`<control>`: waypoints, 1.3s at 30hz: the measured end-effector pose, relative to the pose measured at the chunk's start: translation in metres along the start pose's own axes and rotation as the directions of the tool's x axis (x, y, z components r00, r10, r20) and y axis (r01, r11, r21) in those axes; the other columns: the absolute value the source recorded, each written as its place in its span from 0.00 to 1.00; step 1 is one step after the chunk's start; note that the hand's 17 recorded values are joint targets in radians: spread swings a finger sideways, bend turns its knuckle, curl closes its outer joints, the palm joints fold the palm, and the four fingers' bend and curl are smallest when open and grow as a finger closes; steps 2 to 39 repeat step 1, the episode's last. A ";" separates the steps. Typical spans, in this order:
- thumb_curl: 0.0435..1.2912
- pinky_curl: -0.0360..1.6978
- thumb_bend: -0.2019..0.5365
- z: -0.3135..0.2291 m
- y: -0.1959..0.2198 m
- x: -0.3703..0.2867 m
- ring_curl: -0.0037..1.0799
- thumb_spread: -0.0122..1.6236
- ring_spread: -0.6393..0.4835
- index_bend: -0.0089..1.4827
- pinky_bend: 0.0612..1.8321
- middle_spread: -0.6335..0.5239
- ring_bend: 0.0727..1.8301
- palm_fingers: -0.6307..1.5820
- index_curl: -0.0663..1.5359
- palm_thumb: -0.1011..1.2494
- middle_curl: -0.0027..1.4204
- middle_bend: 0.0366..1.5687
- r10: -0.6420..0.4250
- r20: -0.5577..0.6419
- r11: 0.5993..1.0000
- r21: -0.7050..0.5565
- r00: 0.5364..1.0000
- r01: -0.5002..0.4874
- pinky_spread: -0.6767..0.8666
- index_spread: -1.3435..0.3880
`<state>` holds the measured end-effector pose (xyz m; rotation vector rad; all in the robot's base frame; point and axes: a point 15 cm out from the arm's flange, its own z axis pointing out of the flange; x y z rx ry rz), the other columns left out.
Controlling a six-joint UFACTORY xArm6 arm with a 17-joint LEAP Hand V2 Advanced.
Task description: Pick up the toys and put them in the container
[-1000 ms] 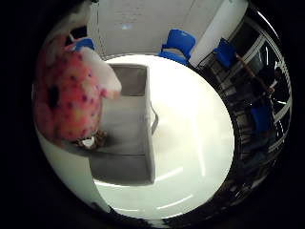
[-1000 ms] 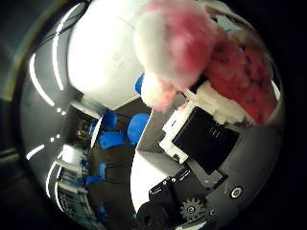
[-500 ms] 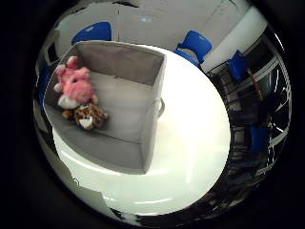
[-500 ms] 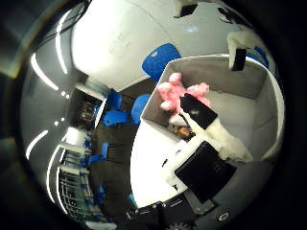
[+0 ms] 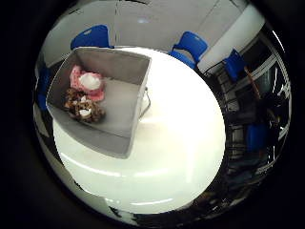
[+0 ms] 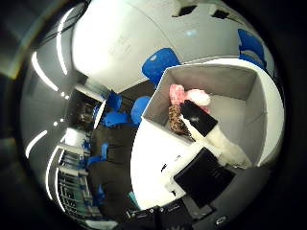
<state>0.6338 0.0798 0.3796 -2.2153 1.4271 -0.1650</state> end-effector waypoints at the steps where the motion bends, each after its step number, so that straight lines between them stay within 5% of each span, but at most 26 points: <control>1: 0.35 0.24 0.25 -0.003 0.001 0.003 0.13 0.69 0.63 0.13 0.28 0.46 0.26 0.44 0.28 0.63 0.20 0.21 0.005 -0.003 1.000 0.001 1.000 -0.005 0.78 0.50; 39: 0.35 0.24 0.25 -0.003 0.001 0.003 0.13 0.69 0.63 0.13 0.28 0.46 0.26 0.44 0.28 0.63 0.20 0.21 0.005 -0.003 1.000 0.001 1.000 -0.005 0.78 0.50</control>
